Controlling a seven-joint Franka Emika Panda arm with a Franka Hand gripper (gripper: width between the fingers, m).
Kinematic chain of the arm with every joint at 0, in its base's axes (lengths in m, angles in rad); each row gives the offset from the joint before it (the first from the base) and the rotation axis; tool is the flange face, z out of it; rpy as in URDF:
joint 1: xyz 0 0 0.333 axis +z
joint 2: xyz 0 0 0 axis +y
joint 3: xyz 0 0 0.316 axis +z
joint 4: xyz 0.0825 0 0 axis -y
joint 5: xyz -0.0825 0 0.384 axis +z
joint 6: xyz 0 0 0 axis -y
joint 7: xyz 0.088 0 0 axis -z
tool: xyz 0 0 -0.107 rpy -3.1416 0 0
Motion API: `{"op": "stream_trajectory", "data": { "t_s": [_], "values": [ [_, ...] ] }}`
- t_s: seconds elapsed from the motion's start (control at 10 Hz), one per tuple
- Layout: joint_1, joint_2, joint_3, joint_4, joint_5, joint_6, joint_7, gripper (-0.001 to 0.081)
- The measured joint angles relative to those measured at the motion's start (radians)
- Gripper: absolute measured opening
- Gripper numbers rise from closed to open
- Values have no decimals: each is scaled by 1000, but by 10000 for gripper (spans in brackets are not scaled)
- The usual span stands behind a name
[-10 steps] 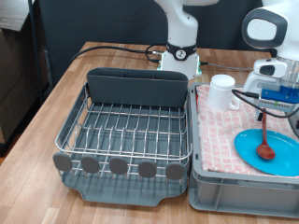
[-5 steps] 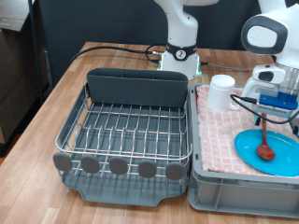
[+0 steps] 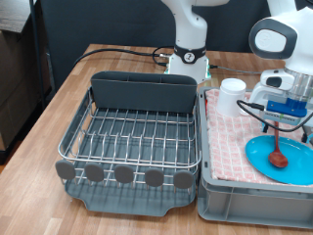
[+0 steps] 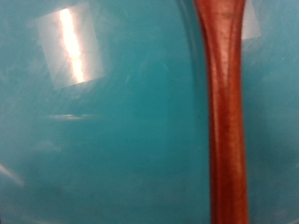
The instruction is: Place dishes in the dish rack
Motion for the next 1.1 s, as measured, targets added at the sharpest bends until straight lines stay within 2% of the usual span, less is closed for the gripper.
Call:
{"op": "stream_trajectory", "data": {
  "t_s": [0.2,0.3,0.4,0.5,0.6,0.7,0.8,1.1],
  "values": [
    [0,0,-7,-8,0,8,0,803],
    [0,0,-10,-13,0,15,0,609],
    [0,0,-12,-18,0,19,0,609],
    [0,0,-15,-21,0,22,0,451],
    [0,0,-17,-24,0,26,0,451],
    [0,0,-20,-28,0,32,0,247],
    [0,0,-21,-30,-2,36,0,89],
    [0,-1,-21,-30,-2,36,0,93]
  ]
}}
